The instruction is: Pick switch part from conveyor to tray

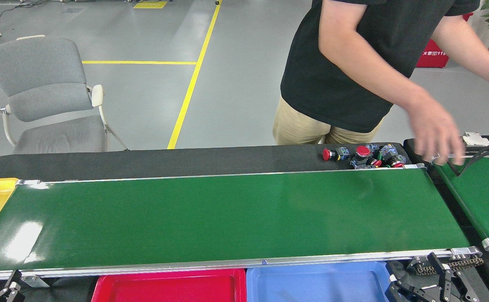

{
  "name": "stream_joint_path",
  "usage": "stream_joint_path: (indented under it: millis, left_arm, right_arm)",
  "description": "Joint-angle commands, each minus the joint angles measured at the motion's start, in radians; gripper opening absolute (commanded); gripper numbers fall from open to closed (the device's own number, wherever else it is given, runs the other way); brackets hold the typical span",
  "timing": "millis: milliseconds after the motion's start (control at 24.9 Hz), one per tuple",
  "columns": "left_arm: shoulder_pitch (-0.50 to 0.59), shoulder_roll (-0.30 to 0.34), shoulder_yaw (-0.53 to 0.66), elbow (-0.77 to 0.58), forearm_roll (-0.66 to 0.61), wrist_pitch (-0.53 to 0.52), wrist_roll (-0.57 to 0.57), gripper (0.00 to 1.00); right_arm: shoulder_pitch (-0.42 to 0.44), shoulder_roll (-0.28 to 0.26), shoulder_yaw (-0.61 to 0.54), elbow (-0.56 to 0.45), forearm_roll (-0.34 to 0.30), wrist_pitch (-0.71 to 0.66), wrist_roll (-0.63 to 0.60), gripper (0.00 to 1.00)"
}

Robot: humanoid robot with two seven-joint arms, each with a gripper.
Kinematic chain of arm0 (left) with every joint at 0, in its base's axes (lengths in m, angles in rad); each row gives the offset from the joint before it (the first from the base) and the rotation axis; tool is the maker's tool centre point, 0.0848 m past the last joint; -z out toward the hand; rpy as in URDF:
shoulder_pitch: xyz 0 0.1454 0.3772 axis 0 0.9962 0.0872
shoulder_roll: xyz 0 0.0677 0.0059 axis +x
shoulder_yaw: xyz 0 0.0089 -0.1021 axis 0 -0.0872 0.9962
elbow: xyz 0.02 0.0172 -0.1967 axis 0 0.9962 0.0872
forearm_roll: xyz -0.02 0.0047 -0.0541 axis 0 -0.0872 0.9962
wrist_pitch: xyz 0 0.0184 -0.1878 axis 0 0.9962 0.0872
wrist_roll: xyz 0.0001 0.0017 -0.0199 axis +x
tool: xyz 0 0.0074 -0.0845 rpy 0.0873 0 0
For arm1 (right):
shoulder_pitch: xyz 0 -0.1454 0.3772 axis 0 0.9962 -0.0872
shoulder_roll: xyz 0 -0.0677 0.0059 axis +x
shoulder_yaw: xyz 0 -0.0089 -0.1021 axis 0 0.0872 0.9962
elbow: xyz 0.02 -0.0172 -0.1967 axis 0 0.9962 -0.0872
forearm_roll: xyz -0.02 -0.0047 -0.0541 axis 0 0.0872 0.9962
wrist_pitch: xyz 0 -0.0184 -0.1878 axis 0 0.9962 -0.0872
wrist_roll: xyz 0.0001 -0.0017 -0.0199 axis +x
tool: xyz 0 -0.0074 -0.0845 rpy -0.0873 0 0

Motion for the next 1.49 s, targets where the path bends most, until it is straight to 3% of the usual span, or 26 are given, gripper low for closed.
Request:
stream_joint_path:
  millis: [0,321,1445]
  left_arm:
    - [-0.001,-0.004,0.003,-0.021,-0.003,0.005,0.01,1.0]
    - [0.011,-0.012,0.003,-0.015,-0.001,0.011,0.012,1.0]
    - [0.0,0.001,0.012,-0.015,0.005,0.005,0.012,1.0]
  right_arm:
    - [0.002,0.001,-0.025,-0.005,-0.005,0.016,0.015,0.99]
    - [0.005,0.004,-0.033,-0.001,-0.005,0.018,0.014,0.94]
    - [-0.001,0.006,-0.033,0.002,-0.003,0.022,0.038,0.95]
